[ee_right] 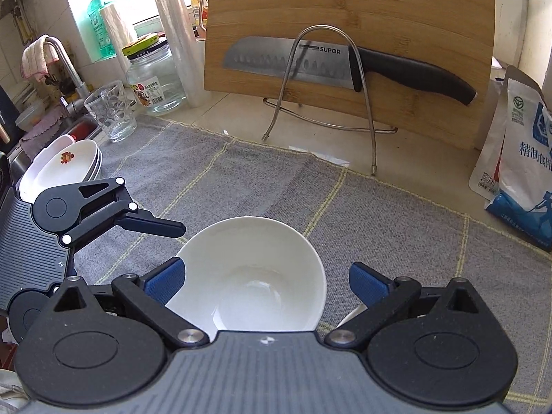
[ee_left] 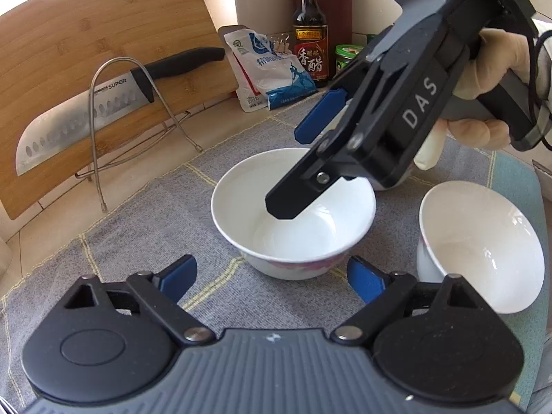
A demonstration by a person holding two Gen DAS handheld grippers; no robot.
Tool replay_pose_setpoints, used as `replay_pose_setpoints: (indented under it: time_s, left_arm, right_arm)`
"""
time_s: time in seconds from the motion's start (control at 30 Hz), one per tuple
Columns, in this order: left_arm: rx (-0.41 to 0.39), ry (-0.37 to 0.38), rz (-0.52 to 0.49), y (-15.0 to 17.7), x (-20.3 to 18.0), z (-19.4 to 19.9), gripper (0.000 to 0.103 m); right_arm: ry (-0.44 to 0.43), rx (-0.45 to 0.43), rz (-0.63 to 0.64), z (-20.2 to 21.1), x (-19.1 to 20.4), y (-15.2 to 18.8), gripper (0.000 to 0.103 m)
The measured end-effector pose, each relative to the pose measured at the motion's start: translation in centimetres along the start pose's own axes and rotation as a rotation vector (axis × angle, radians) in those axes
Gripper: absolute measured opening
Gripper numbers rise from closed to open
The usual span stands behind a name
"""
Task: Organize plates and bowls
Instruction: 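Grasp the rim of the white floral bowl with the right tool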
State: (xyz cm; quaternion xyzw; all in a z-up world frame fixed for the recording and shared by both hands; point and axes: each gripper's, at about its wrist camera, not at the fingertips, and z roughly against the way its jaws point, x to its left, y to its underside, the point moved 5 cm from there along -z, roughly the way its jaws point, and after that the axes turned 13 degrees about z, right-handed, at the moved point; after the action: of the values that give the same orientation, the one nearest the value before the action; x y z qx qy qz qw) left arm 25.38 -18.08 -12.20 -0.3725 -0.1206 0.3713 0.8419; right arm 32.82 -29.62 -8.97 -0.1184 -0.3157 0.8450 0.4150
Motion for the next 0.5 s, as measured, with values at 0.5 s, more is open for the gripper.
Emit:
replay_pose_setpoints:
  time_s: [0.5]
  left_arm:
    - [0.010, 0.054, -0.028, -0.50, -0.57, -0.65, 0.081]
  right_arm:
    - [-0.069, 0.032, -0.049, -0.84, -0.39, 0.51, 0.084]
